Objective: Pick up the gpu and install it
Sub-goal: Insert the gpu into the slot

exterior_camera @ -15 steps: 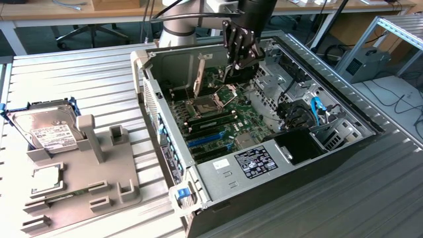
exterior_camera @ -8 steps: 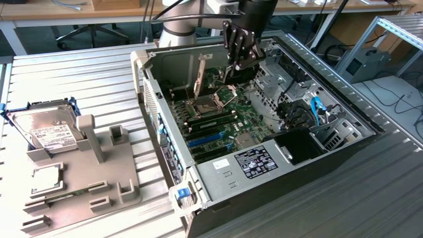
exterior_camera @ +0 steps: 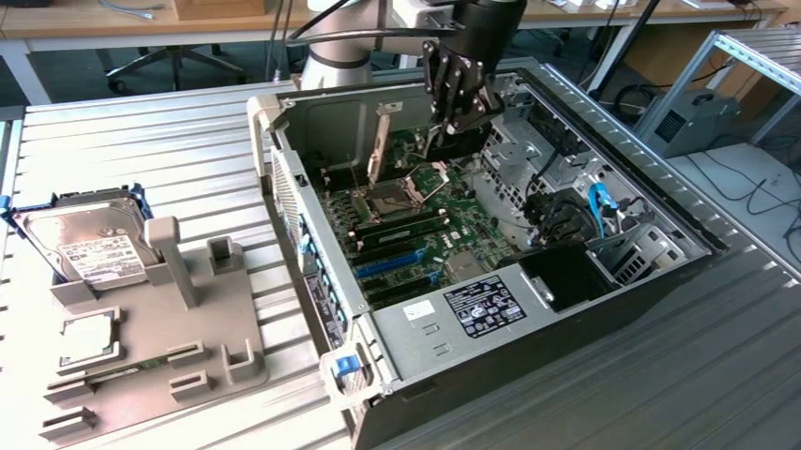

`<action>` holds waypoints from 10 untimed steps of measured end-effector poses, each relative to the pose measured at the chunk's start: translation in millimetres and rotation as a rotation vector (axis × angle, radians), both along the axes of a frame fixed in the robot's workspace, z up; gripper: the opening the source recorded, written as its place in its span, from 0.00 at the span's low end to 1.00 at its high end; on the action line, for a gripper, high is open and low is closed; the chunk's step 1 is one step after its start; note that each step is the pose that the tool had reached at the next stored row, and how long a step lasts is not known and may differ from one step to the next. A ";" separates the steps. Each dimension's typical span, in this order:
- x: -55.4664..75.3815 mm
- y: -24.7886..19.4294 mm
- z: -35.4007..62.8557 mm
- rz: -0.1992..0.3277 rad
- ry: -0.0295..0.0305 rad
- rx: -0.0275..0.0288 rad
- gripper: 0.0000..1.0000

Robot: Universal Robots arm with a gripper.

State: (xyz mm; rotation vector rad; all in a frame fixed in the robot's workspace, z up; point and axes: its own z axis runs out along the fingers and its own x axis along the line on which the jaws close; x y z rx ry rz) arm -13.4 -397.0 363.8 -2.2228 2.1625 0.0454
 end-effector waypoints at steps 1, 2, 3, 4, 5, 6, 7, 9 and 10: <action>0.0 -0.2 -0.1 0.000 0.0000 0.0001 0.26; 0.0 -0.5 -0.1 0.000 0.0000 0.0000 0.26; 0.0 -0.8 -0.1 0.000 0.0000 0.0000 0.26; 0.0 -1.0 -0.1 0.000 0.0000 0.0000 0.26; 0.0 -1.2 -0.2 0.000 0.0000 0.0000 0.26; 0.0 -1.5 -0.2 0.000 0.0000 0.0000 0.26; 0.0 -1.7 -0.2 0.000 0.0000 0.0000 0.26; 0.0 -2.0 -0.2 0.000 0.0000 0.0000 0.26; 0.0 -2.3 -0.2 0.000 0.0000 0.0000 0.26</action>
